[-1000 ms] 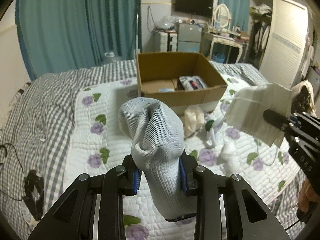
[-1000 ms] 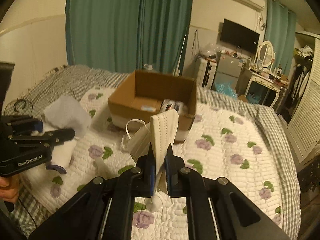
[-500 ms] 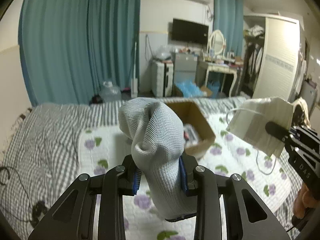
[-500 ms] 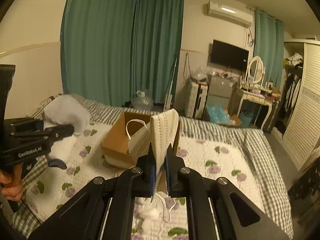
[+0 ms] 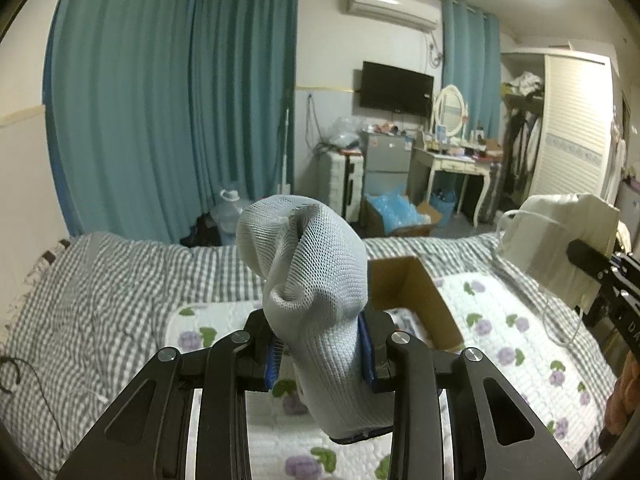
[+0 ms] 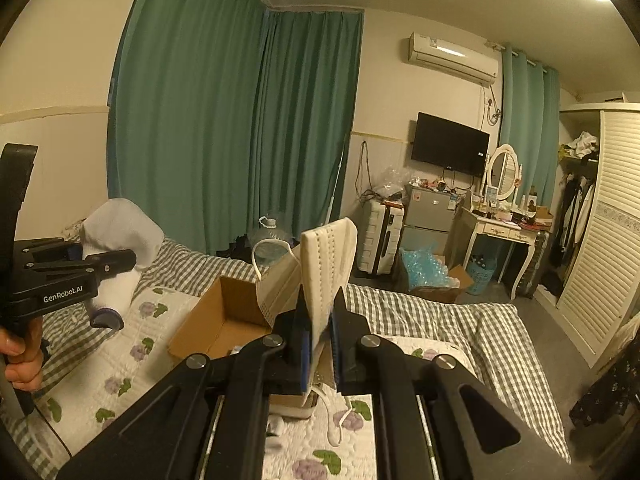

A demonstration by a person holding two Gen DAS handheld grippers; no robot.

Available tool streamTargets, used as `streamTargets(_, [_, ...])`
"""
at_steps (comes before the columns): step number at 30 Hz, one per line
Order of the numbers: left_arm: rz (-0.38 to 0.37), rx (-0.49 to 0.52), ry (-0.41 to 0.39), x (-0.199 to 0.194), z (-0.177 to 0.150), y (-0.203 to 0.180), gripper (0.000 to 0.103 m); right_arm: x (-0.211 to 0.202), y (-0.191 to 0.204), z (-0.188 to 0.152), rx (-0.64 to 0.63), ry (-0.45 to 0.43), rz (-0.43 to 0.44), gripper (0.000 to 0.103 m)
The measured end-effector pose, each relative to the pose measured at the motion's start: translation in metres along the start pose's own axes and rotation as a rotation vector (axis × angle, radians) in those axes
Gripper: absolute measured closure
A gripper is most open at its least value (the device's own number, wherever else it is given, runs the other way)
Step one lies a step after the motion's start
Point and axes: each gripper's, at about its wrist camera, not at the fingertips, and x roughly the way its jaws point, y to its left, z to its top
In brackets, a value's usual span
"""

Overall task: Organize soft objects
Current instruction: 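Lift the sock and mask and carry them over the box, then open both tools to release the sock and mask into the box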

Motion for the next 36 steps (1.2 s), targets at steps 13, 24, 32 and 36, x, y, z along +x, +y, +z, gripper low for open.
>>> streamTargets(13, [-0.005, -0.016, 0.059, 0.077, 0.008, 0.002, 0.073, 0.095, 0.005, -0.014, -0.015, 0.098, 0.037, 0.095])
streamTargets(24, [-0.024, 0.060, 0.198, 0.155, -0.017, -0.023, 0.072, 0.169, 0.024, -0.059, -0.099, 0.221, 0.073, 0.095])
streamTargets(32, [-0.014, 0.081, 0.362, 0.199, -0.043, -0.037, 0.067, 0.219, 0.029, -0.095, -0.121, 0.407, 0.118, 0.095])
streamTargets(36, [0.029, 0.133, 0.355, 0.202, -0.051, -0.046, 0.064, 0.226, 0.025, -0.103, -0.114, 0.417, 0.108, 0.095])
